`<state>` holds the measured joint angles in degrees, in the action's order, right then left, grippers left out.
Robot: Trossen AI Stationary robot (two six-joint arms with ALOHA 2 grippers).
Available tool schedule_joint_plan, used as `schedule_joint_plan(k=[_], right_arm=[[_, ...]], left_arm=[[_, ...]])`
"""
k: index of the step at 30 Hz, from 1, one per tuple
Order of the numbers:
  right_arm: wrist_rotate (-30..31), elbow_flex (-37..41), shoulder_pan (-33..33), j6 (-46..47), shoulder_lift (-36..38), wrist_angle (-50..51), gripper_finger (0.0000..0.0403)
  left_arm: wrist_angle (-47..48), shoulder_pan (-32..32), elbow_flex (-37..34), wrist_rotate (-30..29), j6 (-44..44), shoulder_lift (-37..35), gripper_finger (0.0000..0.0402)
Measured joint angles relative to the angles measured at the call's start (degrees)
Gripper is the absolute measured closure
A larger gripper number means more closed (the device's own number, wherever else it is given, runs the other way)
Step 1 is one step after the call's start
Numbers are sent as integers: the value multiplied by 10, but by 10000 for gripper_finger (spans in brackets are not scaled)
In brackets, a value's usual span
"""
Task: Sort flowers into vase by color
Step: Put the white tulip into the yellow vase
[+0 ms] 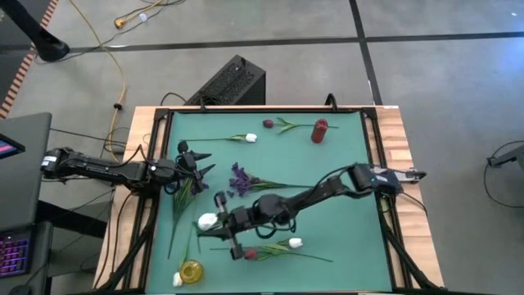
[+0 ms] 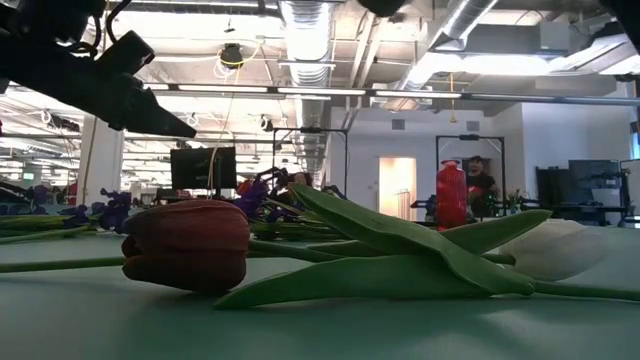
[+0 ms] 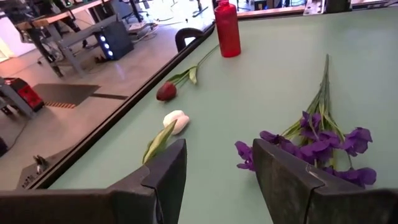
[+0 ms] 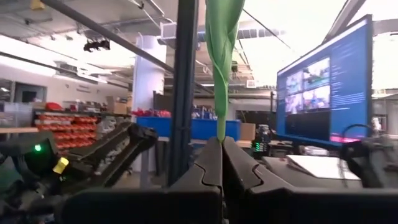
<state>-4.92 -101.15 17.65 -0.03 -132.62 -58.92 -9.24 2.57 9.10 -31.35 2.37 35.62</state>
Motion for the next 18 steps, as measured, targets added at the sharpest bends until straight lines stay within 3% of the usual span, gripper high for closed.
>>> schedule_joint_plan(k=[10,18], right_arm=[[3,-168,22,-43,-131,1,382],[45,-192,22,-30,-150,71,382]], left_arm=[[30,0,0,11,-20,0,228],[29,0,0,55,-20,0,228]])
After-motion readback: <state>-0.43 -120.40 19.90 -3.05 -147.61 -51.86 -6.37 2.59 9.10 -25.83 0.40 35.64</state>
